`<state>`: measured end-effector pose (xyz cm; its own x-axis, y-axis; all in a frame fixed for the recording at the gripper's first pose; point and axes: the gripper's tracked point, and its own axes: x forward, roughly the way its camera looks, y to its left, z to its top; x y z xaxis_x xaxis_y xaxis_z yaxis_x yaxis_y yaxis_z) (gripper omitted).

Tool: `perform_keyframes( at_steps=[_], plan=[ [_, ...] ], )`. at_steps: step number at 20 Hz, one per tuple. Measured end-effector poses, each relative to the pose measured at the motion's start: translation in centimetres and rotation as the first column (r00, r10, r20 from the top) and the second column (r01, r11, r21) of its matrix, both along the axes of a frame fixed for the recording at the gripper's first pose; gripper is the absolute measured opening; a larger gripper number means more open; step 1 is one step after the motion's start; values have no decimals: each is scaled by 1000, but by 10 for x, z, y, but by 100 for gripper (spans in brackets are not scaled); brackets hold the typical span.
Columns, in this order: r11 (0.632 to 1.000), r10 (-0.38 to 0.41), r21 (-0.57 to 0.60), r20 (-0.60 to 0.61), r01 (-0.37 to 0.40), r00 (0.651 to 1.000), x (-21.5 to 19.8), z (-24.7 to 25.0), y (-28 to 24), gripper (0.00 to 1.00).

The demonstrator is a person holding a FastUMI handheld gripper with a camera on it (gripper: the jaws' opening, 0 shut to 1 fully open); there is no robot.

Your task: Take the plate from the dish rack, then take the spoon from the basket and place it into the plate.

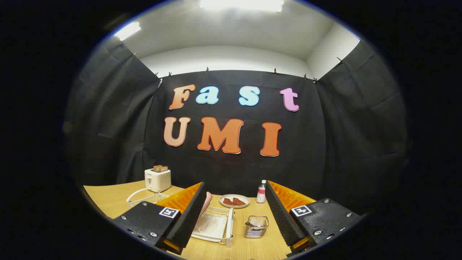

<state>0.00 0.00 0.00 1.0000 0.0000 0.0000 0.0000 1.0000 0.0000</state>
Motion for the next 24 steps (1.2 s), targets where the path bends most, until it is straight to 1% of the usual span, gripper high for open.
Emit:
perform_keyframes(
  at_steps=[2,6,9,13,16,22,24],
  plan=[
    [999,-37,0,15,37,999,3,2,-9,97],
    [1000,-15,19,37,15,999,5,12,-3,97],
    [1000,5,31,36,-6,999,14,17,0,97],
    [999,13,32,44,-14,999,25,16,3,97],
    [999,5,36,22,-6,1000,36,13,3,97],
    [1000,-18,17,10,18,1000,42,41,2,97],
    [999,-17,48,10,17,1000,37,49,7,97]
  ],
)
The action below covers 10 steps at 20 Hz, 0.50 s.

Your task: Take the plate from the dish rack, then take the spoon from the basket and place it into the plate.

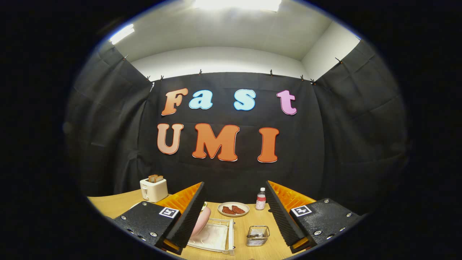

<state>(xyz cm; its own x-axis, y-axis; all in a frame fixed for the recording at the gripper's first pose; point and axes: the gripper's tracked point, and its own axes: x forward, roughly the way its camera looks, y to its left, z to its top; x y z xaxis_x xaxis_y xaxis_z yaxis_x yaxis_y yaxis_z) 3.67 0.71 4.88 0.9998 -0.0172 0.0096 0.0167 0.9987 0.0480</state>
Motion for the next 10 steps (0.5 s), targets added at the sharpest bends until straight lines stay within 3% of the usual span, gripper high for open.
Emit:
perform_keyframes(
  at_steps=[5,7,10],
  plan=[
    [998,36,42,25,-37,999,-9,5,10,97],
    [996,55,68,-32,-53,998,-3,-2,17,97],
    [977,151,167,-122,-129,981,9,-5,37,97]
  ],
)
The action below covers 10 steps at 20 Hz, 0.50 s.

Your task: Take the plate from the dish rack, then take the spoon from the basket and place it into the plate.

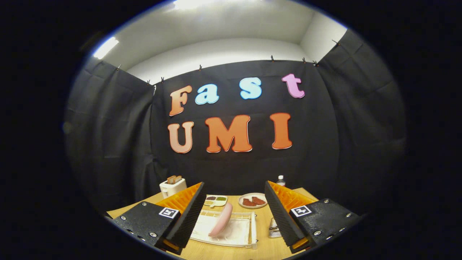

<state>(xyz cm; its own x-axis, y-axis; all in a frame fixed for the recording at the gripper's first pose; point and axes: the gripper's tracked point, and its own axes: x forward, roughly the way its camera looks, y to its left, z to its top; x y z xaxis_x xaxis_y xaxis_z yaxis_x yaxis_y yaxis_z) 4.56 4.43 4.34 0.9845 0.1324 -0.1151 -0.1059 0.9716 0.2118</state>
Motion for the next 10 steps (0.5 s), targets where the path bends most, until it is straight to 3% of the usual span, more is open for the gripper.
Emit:
perform_keyframes(
  at_steps=[3,6,10],
  plan=[
    [994,67,90,-69,-61,995,35,-11,10,97],
    [992,97,95,-196,-79,976,62,-42,13,96],
    [990,135,33,-413,-134,901,85,-97,28,94]
  ],
)
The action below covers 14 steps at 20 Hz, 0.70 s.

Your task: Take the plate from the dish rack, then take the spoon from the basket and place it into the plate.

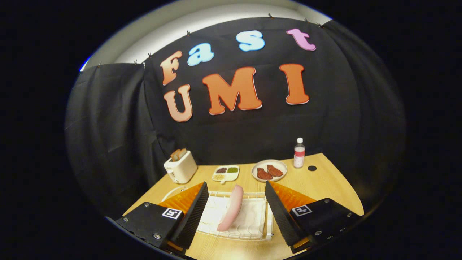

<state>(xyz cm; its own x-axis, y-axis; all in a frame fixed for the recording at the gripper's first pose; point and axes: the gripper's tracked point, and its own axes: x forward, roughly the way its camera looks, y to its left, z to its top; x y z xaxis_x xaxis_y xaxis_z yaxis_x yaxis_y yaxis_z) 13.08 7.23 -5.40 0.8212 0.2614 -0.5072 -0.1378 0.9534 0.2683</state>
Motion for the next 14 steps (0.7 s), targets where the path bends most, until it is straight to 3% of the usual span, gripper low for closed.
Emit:
perform_keyframes(
  at_steps=[7,9,11,14],
  plan=[
    [992,100,-56,-231,-116,968,21,-56,45,93],
    [988,112,-65,-319,-139,941,22,-77,52,93],
    [987,130,-28,-444,-159,887,11,-99,62,93],
    [987,91,-75,-486,-145,869,21,-114,55,89]
  ],
)
